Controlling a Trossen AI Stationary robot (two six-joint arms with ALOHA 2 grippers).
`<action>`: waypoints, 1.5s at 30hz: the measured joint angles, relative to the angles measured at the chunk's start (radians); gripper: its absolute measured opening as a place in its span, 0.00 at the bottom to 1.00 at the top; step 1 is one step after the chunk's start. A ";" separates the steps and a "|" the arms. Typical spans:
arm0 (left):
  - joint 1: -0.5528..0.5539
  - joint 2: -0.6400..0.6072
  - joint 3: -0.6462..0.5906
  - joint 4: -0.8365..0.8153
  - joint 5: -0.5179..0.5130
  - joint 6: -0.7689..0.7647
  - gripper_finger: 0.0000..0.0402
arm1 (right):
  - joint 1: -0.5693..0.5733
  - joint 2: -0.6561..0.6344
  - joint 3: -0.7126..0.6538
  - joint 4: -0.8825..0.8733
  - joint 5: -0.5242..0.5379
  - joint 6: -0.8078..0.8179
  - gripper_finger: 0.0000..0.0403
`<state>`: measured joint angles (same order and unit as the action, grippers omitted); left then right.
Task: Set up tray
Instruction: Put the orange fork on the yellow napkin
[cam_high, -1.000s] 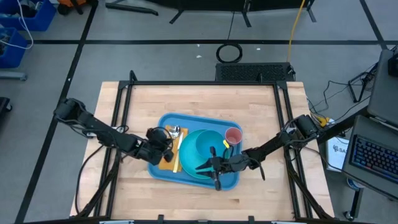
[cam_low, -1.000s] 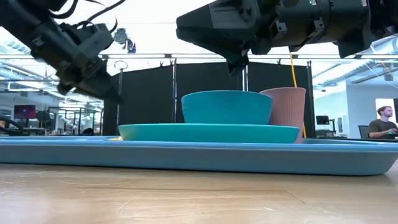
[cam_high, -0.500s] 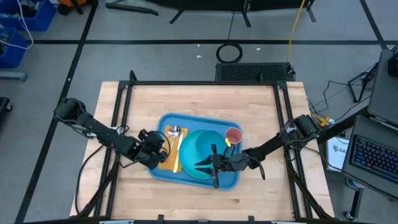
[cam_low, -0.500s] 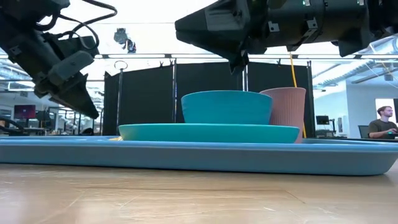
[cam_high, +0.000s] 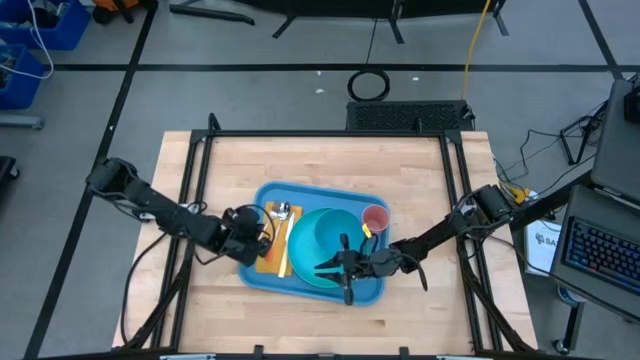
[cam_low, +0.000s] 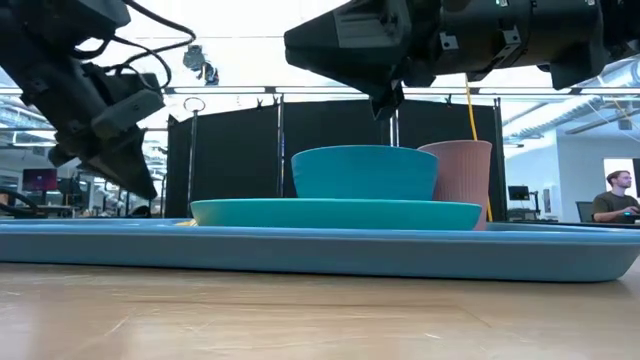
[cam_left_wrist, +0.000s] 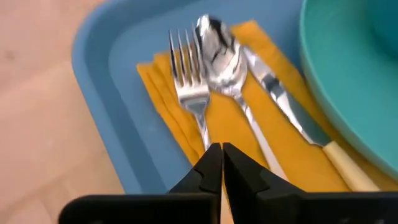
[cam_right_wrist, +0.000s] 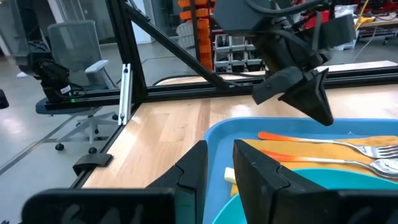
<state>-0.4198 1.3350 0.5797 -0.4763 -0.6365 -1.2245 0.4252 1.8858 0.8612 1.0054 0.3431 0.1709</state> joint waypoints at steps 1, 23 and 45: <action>0.009 0.000 0.000 0.000 0.027 -0.013 0.05 | 0.002 0.000 0.000 0.000 0.000 0.000 0.17; 0.147 0.033 0.000 -0.001 0.249 0.028 0.22 | 0.087 0.000 0.001 0.015 0.081 0.007 0.17; 0.163 0.091 -0.002 0.006 0.254 0.063 0.22 | 0.088 0.000 0.001 0.000 0.081 0.030 0.17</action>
<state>-0.2565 1.4258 0.5781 -0.4702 -0.3823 -1.1611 0.5137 1.8858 0.8619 1.0050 0.4239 0.2011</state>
